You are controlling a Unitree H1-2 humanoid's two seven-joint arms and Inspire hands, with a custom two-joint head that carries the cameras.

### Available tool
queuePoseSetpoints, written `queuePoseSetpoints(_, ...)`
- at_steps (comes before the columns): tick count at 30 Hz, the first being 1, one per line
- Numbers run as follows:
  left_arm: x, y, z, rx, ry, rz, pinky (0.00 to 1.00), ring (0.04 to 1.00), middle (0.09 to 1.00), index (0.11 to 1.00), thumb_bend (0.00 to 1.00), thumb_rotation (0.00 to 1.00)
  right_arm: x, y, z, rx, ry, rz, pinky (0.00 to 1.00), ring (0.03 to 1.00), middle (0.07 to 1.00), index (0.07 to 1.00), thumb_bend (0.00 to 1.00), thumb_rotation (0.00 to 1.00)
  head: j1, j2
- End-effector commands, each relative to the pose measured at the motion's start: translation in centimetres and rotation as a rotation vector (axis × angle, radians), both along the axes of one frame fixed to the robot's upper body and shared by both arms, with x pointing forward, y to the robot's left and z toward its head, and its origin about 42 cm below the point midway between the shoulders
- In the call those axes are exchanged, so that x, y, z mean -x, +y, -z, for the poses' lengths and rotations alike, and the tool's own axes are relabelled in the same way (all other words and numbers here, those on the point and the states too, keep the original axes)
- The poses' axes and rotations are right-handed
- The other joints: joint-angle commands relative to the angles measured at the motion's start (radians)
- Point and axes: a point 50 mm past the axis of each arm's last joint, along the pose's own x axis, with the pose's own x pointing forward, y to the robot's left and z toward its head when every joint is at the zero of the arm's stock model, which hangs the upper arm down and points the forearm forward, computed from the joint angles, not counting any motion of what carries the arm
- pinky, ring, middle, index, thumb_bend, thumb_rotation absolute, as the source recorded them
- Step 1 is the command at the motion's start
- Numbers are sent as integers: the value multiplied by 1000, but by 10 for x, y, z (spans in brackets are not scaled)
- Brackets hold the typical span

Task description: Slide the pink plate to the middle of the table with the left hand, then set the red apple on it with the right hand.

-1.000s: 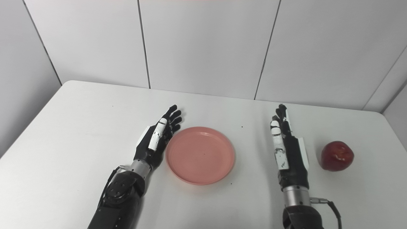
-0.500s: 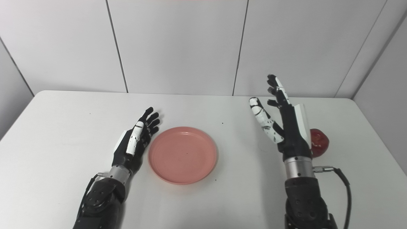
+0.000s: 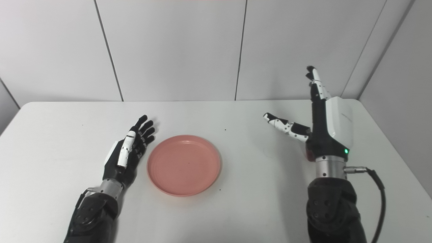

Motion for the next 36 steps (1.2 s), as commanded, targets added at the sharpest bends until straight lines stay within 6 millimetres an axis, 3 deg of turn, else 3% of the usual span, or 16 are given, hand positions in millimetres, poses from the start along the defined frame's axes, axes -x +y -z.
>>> queuePoseSetpoints(1, 14, 12, 23, -9, 65, -21, 946, 943, 941, 926, 359, 1000, 1, -9, -12, 74, -84, 17, 717, 836, 890, 949, 968, 402, -10, 1)
queuePoseSetpoints(12, 14, 23, 23, 8, 77, -28, 959, 944, 939, 918, 358, 1000, 1, -51, 12, 104, 28, 158, 779, 893, 956, 995, 1000, 548, -68, 6)
queuePoseSetpoints(18, 11, 29, 25, 17, 87, -28, 964, 951, 947, 928, 342, 1000, -2, -64, 28, 89, 92, 172, 796, 919, 972, 1000, 1000, 620, -94, 10)
queuePoseSetpoints(24, 11, 31, 24, 24, 100, -34, 957, 946, 946, 931, 330, 1000, -5, -66, 42, 54, 145, 183, 763, 900, 959, 1000, 1000, 623, -101, 13)
queuePoseSetpoints(36, 12, 36, 25, 24, 103, -32, 963, 952, 950, 934, 330, 1000, -16, -65, 56, -11, 220, 168, 797, 909, 959, 991, 1000, 560, -106, 25)
